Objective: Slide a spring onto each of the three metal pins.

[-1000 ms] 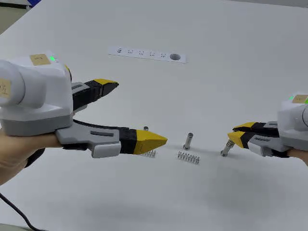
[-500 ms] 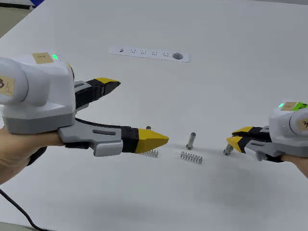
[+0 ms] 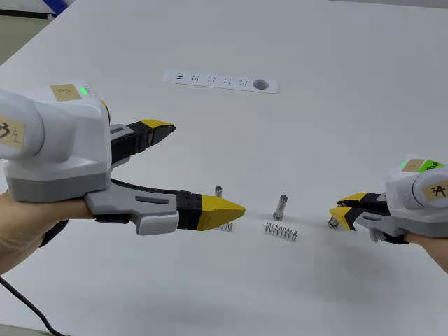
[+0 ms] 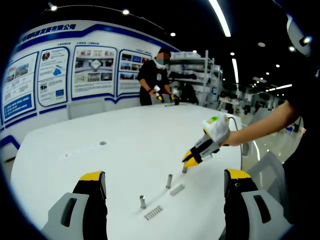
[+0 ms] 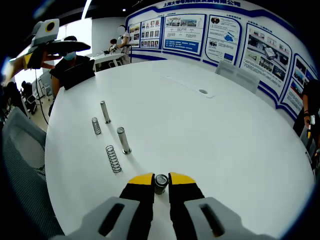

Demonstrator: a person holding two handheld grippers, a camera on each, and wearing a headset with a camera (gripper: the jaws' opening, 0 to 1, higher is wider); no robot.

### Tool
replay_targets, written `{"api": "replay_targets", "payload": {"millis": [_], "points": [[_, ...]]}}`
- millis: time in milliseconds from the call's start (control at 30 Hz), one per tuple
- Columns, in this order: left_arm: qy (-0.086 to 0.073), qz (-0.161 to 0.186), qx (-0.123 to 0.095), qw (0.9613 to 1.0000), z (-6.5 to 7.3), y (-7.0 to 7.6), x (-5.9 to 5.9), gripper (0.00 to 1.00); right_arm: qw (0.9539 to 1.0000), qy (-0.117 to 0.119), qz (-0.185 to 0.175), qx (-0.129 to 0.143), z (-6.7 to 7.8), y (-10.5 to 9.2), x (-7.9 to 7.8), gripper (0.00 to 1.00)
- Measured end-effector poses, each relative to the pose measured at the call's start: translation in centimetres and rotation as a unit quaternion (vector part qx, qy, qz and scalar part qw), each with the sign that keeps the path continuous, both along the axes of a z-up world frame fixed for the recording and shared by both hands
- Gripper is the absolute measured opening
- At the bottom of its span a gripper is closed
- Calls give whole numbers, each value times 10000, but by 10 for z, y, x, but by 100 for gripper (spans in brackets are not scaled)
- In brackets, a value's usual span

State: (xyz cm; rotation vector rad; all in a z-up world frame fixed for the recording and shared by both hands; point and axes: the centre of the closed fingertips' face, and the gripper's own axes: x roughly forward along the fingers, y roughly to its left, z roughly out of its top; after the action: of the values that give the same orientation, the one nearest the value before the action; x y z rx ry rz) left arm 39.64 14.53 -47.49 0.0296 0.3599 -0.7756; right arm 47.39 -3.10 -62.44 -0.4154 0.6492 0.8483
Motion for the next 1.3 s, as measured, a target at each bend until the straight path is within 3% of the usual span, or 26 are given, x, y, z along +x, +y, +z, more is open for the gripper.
{"api": "replay_targets", "payload": {"millis": [133,233,533,633,733,800,933,1133,1300], "points": [[-11,-7,-4,10000,1,-1,0,100,10000,63,-64,18,-1,0,0,12],[13,-27,50,10000,-2,0,-1,100,9999,29,-152,74,2,0,3,18],[6,21,36,10000,-1,10,-4,100,9992,-362,-75,141,35,0,3,20],[3,90,-16,10000,-1,15,-3,100,9988,-428,57,240,45,6,-4,21],[-5,152,-29,9999,-1,20,-3,100,9974,-464,463,302,49,20,-16,21],[2,194,-30,9998,-2,23,-3,100,9960,-398,758,275,47,32,-27,21],[29,245,-40,9997,-5,27,-4,99,9915,-205,1282,100,29,50,-43,21],[67,271,8,9996,-8,33,-8,99,9910,43,1340,-18,3,61,-45,21],[141,406,59,9991,-14,46,-10,99,9905,233,1351,-108,-14,65,-47,21]]}}
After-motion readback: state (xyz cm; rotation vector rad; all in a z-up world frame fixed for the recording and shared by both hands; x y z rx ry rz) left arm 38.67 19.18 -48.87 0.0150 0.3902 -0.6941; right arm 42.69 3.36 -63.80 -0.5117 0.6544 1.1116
